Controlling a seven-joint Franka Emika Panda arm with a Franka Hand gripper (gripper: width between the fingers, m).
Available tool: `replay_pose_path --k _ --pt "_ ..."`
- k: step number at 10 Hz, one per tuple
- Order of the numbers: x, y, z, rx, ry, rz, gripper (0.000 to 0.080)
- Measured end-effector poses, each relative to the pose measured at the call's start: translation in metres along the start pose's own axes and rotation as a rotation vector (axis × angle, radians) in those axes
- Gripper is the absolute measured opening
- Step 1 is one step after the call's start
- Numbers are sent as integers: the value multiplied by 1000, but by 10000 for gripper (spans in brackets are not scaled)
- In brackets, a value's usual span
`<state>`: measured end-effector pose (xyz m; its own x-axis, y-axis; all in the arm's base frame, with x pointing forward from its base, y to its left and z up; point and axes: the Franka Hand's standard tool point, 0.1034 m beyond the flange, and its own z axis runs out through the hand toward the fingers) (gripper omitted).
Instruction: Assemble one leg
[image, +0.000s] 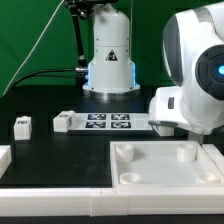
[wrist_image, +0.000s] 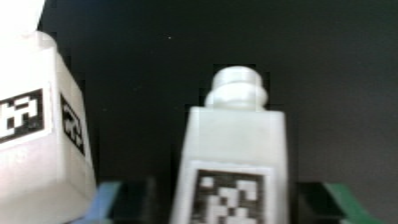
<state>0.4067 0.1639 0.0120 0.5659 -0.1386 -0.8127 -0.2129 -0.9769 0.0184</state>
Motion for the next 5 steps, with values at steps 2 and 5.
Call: replay_pose_path --k 2,5 --pt "0 0 0 0 0 0 289" --pt "0 0 0 0 0 0 289"
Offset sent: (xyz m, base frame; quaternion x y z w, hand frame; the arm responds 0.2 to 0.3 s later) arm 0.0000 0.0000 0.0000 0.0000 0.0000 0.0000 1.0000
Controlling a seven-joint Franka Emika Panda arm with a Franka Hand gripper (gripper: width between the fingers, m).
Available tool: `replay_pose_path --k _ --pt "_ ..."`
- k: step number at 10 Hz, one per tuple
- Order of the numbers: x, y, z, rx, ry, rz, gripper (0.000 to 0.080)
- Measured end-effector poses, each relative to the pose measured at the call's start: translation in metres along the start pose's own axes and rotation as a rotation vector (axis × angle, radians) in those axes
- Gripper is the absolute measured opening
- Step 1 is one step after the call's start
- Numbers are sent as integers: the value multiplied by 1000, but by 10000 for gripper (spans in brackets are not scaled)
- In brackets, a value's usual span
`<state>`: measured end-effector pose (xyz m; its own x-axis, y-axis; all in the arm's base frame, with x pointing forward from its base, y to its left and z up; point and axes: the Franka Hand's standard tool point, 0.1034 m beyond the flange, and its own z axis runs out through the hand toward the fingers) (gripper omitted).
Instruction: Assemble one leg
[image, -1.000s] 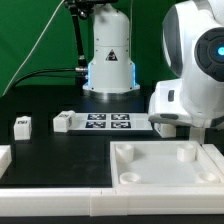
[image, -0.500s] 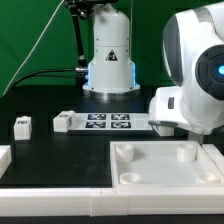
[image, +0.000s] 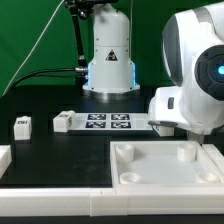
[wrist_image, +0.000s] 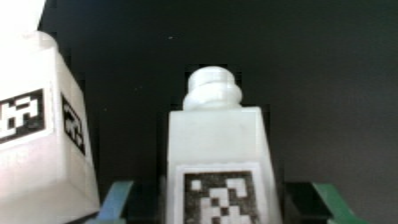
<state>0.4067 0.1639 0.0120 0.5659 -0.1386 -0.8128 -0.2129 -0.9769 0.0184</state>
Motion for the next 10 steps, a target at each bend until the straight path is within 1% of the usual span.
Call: replay_pose_path --k 1,2,4,6,7,8,9,10 --pt "0 1 -2 1 -2 -5 289" --pt "-3 4 -9 6 1 -1 289" --pt "-26 2 -32 -2 9 -3 290" --pt "-49 5 -57 -2 16 -6 290" --pt "-51 8 -64 6 25 -13 290" --pt "-45 7 -64 13 58 -12 290" --pt "-45 6 -64 12 60 -13 290" --pt "-39 2 -68 24 124 -16 291"
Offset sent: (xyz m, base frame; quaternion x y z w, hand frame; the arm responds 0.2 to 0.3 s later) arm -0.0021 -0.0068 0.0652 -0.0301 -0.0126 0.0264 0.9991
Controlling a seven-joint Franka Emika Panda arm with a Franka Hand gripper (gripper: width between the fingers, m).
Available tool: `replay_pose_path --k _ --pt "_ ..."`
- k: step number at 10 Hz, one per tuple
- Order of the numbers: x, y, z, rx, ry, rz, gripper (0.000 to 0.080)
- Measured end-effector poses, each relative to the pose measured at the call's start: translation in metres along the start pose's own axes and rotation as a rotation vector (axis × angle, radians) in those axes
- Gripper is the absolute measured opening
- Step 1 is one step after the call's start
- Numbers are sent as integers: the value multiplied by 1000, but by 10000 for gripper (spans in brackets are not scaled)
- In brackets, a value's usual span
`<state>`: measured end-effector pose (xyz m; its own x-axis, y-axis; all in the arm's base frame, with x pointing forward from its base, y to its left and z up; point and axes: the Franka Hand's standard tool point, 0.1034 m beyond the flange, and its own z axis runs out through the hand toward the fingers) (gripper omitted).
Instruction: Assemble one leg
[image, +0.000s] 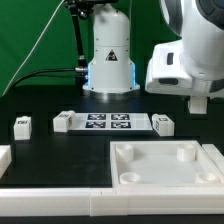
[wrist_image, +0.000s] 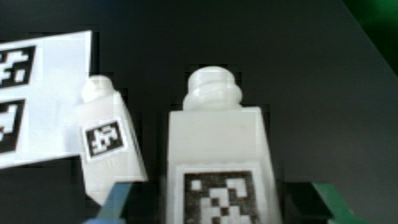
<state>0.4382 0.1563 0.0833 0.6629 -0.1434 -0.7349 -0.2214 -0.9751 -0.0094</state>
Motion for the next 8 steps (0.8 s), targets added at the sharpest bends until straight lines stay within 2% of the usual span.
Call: replay_pose_path --k 2,3,4,5,7,8 --pt "2 -5 -5 28 198 -8 291" --pt "2 0 -9 40 273 -24 291" --pt "2 3 -22 50 329 -27 291" --pt "5 3 -38 48 439 -44 291" --pt "8 7 -57 61 622 -64 291" --pt "9 5 -64 71 652 -66 291"
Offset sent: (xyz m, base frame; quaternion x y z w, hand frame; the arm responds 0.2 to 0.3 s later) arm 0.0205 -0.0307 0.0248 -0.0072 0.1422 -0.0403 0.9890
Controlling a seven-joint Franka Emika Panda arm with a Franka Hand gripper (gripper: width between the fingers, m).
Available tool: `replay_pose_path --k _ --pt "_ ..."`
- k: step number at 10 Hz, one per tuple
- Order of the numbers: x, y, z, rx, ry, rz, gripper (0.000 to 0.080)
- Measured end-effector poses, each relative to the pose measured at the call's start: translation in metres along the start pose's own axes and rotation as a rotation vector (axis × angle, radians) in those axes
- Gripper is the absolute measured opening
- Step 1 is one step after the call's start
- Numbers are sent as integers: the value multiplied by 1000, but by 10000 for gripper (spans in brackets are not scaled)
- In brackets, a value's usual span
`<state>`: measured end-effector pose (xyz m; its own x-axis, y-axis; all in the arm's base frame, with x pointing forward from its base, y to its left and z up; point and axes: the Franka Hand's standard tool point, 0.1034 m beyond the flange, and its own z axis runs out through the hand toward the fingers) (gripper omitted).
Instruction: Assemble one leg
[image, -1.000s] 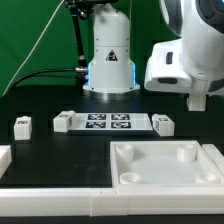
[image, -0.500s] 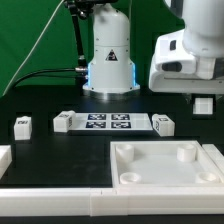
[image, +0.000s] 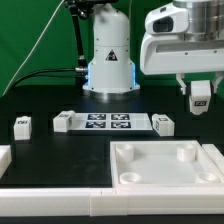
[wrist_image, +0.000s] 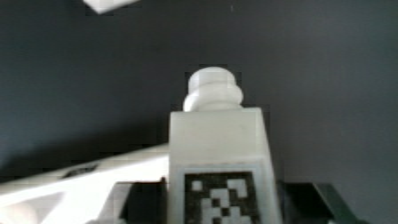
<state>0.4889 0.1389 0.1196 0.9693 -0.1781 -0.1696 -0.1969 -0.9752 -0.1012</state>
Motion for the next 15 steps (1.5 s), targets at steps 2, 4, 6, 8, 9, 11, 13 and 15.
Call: replay_pose_path --k 2,4,6,8,9,11,13,15 --pt "7 -9 -1 39 221 -3 291" --pt "7 0 5 21 260 -107 291" --pt "20 24 -1 -4 263 -192 291" --pt "31 46 -2 -26 268 -257 291" --pt "32 43 -2 -23 283 -255 291" --pt "32 44 -1 -21 317 -255 291" --pt "42 44 -8 -11 503 -263 291" --pt "59 41 -9 -12 516 -277 291"
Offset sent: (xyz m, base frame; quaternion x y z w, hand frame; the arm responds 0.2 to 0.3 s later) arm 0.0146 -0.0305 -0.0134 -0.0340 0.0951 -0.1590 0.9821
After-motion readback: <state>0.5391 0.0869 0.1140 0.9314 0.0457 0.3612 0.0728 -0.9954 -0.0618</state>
